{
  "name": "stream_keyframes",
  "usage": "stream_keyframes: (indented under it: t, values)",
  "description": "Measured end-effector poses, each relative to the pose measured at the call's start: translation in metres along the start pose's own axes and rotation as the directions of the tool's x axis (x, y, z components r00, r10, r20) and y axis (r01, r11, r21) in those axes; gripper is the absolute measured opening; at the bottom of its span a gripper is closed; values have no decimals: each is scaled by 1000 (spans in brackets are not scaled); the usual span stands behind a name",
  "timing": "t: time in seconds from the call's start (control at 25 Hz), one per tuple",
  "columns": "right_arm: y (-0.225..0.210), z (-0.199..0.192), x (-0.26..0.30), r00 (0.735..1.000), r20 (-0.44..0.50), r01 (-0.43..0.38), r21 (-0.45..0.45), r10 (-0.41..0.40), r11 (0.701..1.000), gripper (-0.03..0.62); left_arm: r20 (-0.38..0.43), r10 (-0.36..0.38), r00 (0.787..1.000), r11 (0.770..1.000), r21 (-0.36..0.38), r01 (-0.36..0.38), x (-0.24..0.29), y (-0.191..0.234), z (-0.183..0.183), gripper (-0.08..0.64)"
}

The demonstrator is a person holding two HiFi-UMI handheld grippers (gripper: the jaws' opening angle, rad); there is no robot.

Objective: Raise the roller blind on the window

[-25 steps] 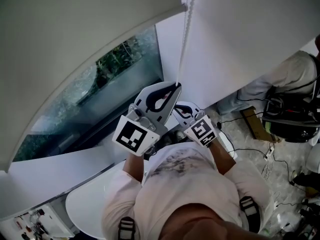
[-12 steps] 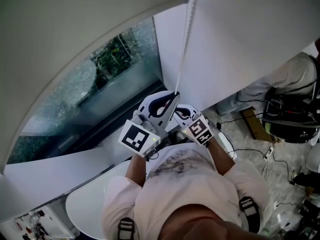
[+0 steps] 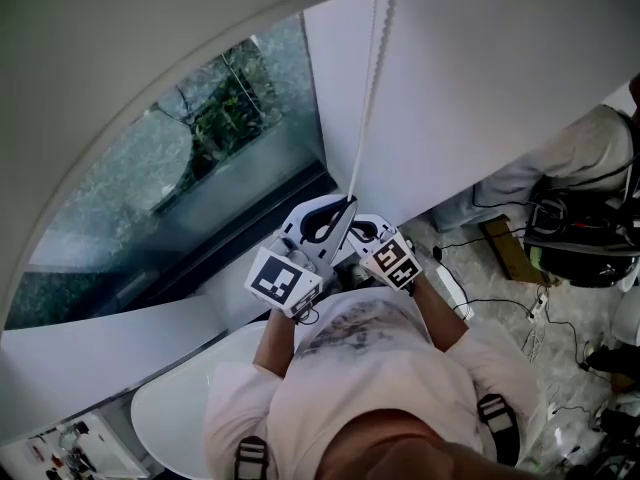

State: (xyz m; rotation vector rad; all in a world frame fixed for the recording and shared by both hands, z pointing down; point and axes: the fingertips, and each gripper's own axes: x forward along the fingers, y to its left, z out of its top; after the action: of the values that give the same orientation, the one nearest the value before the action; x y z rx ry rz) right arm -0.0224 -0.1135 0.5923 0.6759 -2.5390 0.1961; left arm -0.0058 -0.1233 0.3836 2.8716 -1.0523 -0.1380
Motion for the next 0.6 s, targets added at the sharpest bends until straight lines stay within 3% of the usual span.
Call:
stream_keyframes:
  t: [0.6]
  values:
    - [5, -41, 15, 996, -90, -27, 35, 30, 999, 61, -102, 8, 995, 999, -35, -12, -5, 1, -44, 6]
